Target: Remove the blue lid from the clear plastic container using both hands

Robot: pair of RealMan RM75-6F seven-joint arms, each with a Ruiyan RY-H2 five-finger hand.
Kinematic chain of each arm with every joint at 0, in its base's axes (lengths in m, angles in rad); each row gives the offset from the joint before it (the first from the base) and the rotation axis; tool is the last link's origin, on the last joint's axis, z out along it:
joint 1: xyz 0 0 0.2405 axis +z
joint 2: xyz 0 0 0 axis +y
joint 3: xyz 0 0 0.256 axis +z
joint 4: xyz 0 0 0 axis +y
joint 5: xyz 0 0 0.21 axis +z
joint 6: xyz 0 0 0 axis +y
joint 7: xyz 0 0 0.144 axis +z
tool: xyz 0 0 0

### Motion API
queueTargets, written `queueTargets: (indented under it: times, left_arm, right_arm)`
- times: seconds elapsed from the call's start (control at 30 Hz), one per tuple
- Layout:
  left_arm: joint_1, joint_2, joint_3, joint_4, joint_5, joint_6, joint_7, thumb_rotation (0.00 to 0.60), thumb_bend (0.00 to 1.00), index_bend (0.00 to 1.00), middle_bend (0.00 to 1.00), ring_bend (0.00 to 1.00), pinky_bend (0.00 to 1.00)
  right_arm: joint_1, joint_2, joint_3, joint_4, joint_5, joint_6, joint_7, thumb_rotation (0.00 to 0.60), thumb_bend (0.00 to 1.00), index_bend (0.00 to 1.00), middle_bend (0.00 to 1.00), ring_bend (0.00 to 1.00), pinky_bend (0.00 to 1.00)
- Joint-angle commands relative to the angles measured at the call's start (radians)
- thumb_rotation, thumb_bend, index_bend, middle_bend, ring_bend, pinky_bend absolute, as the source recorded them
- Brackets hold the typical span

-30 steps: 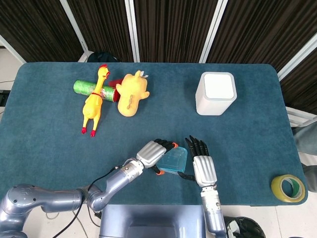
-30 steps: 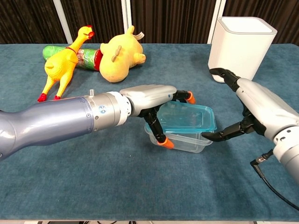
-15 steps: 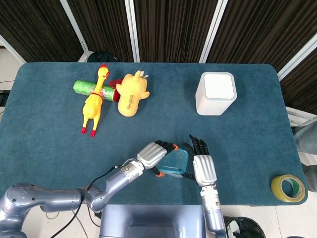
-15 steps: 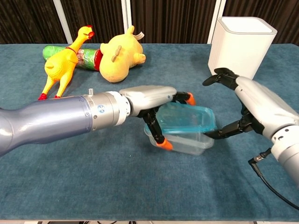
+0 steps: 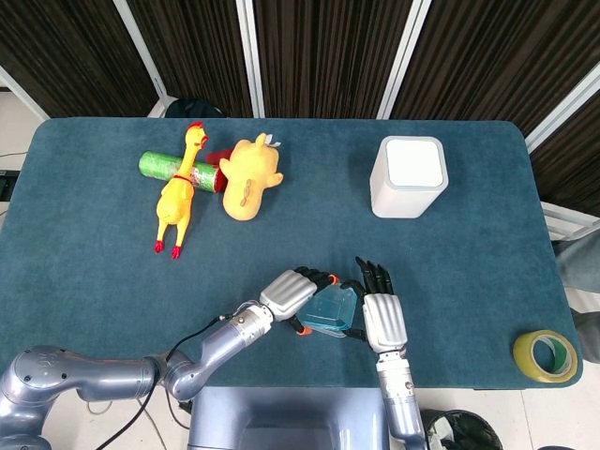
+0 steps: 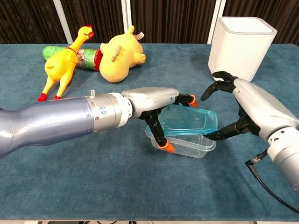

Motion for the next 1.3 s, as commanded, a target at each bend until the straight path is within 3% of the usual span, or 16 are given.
queueTargets:
  times: [0.03,0.27,0.5,1.03,1.3]
  left_arm:
    - [0.001,0.002,0.003,-0.001,-0.002,0.003,0.006,0.600,0.17,0.31,0.33,0.26,0.43]
    - [0.001,0.000,0.007,-0.002,-0.009,0.011,0.018,0.600,0.15,0.25,0.26,0.19,0.39]
    - [-0.002,-0.001,0.004,-0.006,-0.019,0.013,0.028,0.600,0.06,0.13,0.18,0.17,0.36]
    - [-0.012,0.007,-0.006,-0.027,-0.071,0.019,0.061,0.600,0.00,0.06,0.13,0.11,0.30]
    - [-0.023,0.018,-0.001,-0.045,-0.115,0.014,0.097,0.600,0.00,0.00,0.01,0.00,0.21]
  right_arm:
    - [-0.002,0.004,-0.001,-0.001,0.002,-0.002,0.003,0.600,0.33,0.43,0.10,0.00,0.00]
    - [-0.001,0.011,-0.004,-0.009,0.005,-0.012,0.005,0.600,0.42,0.47,0.11,0.00,0.00]
    - [-0.001,0.015,-0.002,-0.016,0.013,-0.018,-0.001,0.600,0.44,0.48,0.11,0.00,0.00]
    - [0.000,0.020,0.004,-0.023,0.016,-0.021,-0.004,0.600,0.44,0.51,0.13,0.00,0.00]
    - [-0.001,0.023,0.003,-0.030,0.017,-0.023,-0.006,0.600,0.46,0.52,0.13,0.00,0.00]
